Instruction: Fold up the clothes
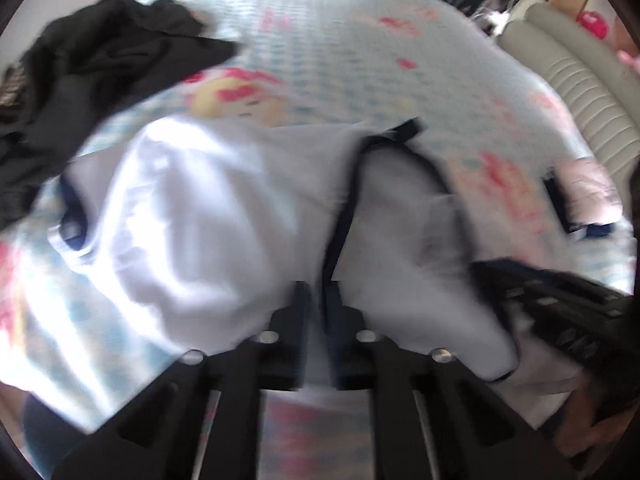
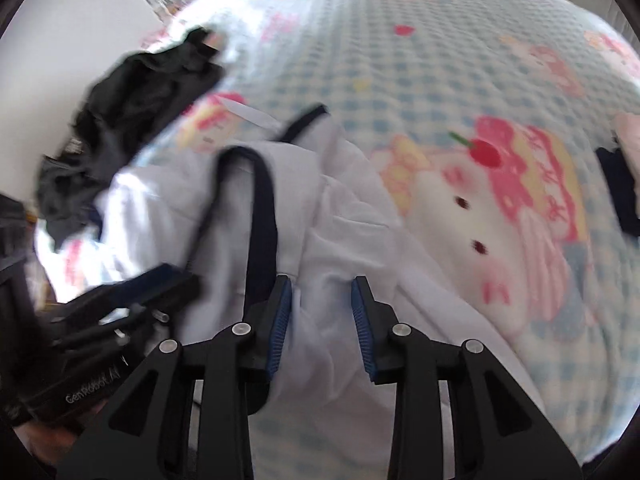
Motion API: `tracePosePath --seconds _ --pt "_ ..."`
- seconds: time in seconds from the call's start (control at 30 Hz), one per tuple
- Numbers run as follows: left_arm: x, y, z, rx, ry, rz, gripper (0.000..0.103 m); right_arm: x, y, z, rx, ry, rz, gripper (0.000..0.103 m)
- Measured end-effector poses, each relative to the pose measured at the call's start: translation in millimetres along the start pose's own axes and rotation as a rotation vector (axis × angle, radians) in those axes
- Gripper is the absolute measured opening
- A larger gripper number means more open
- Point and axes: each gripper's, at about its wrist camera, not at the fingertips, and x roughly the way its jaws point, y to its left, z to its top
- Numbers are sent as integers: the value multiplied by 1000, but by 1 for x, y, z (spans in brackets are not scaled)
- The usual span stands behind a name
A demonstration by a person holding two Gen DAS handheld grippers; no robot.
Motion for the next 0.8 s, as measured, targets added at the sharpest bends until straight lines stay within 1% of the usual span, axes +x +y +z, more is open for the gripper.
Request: tracePosePath --seconds 0.03,0.07,0.1,0.17,0.23,0.27,0.3,0.33,0.37,0.4,0.43,0.47,0.5,0.57,0.6,0.63,0.67,0.7,0.73,0.8 --pt "-4 4 -3 -9 -4 -5 8 -2 -5 -5 1 -5 -31 30" --pt "-8 7 -5 -18 -8 -9 8 -5 -10 -10 0 -7 -82 27" --pt "-11 11 -8 -27 -12 -14 8 -9 -19 -14 12 -3 -101 18" --pt "-19 19 -13 -45 -20 -23 8 -16 -38 -21 44 7 -120 18" --pt "-27 26 -19 -63 -29 -33 10 -27 -54 -28 88 23 -26 18" --pt "-31 30 -21 -72 -33 -37 12 -32 -55 -29 92 22 14 18" --pt "-34 33 -24 -81 -37 -42 20 -38 -55 -29 90 18 51 19" --pt "-35 34 -22 -87 -47 -53 35 -42 -52 -27 84 11 85 21" --pt "-34 35 -18 -95 -53 -67 44 -45 -46 -23 76 2 118 23" --pt "-33 34 -11 -98 -61 -74 53 -46 -37 -18 54 -4 142 35" --pt "-31 32 -5 -99 -71 -79 54 -47 -28 -12 28 -9 165 52" --pt "-29 31 0 -90 -71 -69 54 -44 -16 -5 7 -15 167 57" --pt "-23 28 6 -69 -60 -50 54 -38 -3 3 -20 -16 159 60" --pt "-9 25 12 -43 -24 -4 52 -21 14 14 -59 7 143 60" --pt "-3 25 13 -32 -1 26 40 -8 21 19 -82 24 123 60" --pt "-1 28 11 -22 6 73 20 3 25 20 -92 40 90 57" --pt "-5 34 8 -26 -3 103 18 10 22 18 -88 47 61 52" --pt "-9 40 5 -36 -15 124 18 15 18 16 -82 52 34 40" --pt "-14 47 2 -45 -27 146 18 21 14 14 -75 57 7 37" --pt "-20 58 -3 -73 -19 103 18 13 -2 4 -23 39 15 33"
